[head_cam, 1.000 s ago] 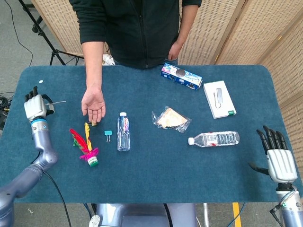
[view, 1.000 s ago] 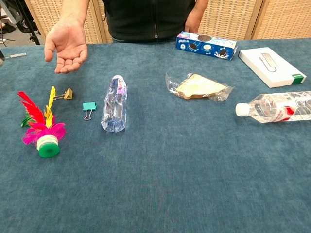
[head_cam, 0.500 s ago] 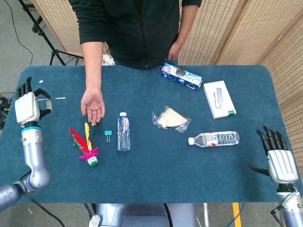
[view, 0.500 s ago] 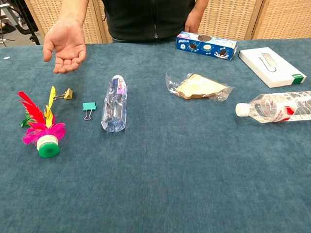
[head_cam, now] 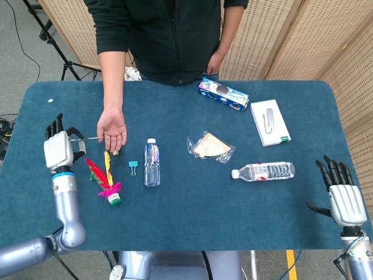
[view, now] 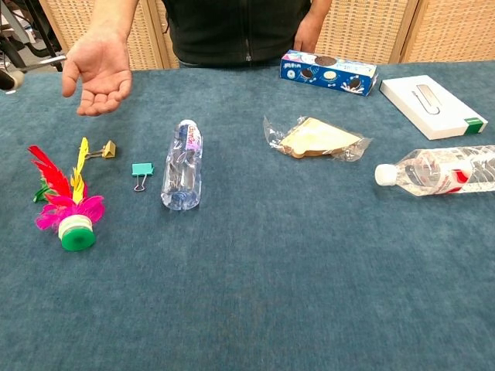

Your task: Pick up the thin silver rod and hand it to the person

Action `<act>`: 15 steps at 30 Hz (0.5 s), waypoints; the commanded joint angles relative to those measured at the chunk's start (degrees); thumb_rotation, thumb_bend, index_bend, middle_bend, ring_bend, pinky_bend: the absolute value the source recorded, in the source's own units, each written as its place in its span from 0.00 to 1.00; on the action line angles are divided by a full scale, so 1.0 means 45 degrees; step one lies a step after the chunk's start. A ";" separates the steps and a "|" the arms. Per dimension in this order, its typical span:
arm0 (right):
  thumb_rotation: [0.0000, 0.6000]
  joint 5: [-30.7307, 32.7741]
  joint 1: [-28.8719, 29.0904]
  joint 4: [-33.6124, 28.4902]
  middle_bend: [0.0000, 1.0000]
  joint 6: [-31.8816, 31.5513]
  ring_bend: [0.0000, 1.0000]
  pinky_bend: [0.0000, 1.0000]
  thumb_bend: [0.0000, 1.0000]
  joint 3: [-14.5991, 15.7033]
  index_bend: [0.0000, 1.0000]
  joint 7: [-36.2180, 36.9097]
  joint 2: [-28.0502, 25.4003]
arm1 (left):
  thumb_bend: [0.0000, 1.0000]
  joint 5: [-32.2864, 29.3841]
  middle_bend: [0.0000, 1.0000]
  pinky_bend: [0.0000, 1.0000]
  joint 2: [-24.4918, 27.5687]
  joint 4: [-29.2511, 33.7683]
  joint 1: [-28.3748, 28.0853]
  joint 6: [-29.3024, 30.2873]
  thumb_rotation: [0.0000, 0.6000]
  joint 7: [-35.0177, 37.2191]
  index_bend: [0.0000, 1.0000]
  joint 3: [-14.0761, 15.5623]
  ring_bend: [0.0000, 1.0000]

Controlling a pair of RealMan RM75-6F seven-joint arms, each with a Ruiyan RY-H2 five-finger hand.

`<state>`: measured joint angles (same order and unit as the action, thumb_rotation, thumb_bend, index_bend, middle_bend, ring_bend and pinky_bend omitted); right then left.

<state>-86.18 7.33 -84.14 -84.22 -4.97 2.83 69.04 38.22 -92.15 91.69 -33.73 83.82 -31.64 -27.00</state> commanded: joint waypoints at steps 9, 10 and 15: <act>1.00 0.0069 0.0030 0.0024 0.00 0.0095 0.00 0.00 0.00 -0.0001 0.00 -0.0094 0.0034 | 0.60 -0.0027 0.00 0.00 -0.1143 -0.0326 -0.0367 -0.0080 1.00 0.0425 0.69 0.0154 0.00; 1.00 0.0075 0.0031 0.0026 0.00 0.0102 0.00 0.00 0.00 -0.0002 0.00 -0.0095 0.0036 | 0.60 -0.0024 0.00 0.00 -0.1256 -0.0349 -0.0414 -0.0052 1.00 0.0366 0.69 0.0187 0.00; 1.00 0.0089 0.0032 0.0025 0.00 0.0113 0.00 0.00 0.00 -0.0004 0.00 -0.0070 0.0024 | 0.60 0.0061 0.00 0.00 -0.1641 -0.0611 -0.0596 0.0062 1.00 0.0244 0.69 0.0207 0.00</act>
<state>-85.79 7.48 -84.03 -83.71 -4.98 2.51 69.15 38.29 -99.12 89.39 -36.13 83.89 -30.36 -26.09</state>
